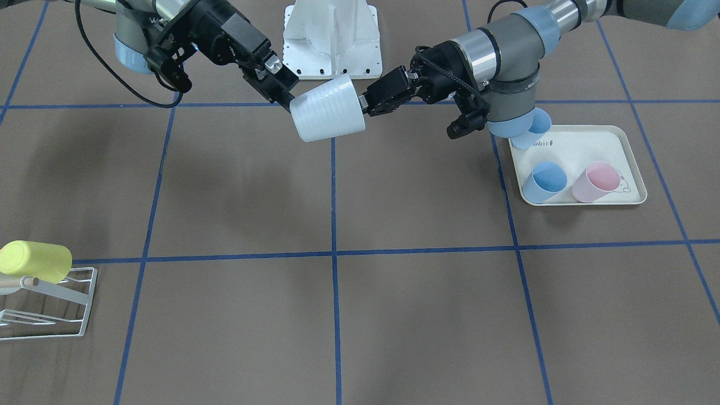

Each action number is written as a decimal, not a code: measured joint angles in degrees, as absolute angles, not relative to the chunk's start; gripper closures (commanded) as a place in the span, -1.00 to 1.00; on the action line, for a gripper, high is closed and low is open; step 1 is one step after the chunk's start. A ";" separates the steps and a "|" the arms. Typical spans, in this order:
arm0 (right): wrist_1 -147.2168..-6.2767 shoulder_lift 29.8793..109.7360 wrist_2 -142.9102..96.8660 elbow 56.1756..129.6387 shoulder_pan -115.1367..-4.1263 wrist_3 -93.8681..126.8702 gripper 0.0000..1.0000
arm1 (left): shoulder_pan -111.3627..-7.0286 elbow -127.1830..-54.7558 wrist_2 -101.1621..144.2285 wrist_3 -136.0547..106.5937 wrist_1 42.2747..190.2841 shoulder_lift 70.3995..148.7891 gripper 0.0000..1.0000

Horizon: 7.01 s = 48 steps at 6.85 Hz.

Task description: Transfer IKEA cup to right arm and place on rack

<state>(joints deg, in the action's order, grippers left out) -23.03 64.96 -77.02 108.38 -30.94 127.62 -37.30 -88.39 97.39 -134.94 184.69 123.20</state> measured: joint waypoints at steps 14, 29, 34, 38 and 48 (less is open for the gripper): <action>-23.04 65.05 -76.20 108.33 -30.80 130.68 0.33 | -33.61 -91.50 97.35 -134.49 183.78 122.80 0.88; -28.60 90.50 -71.15 108.70 -46.64 68.17 1.00 | -35.05 -92.15 97.42 -122.11 182.63 118.93 -0.98; -28.55 94.23 -73.87 104.77 -60.12 56.19 1.00 | -35.57 -95.26 97.43 -109.69 173.50 118.97 -0.99; -28.34 93.65 -75.12 99.15 -61.87 55.73 1.00 | -35.15 -92.52 97.32 -108.75 171.24 118.89 -0.99; -27.87 93.24 -80.37 91.32 -61.87 55.74 1.00 | -35.07 -92.45 97.55 -109.21 171.05 120.18 -0.99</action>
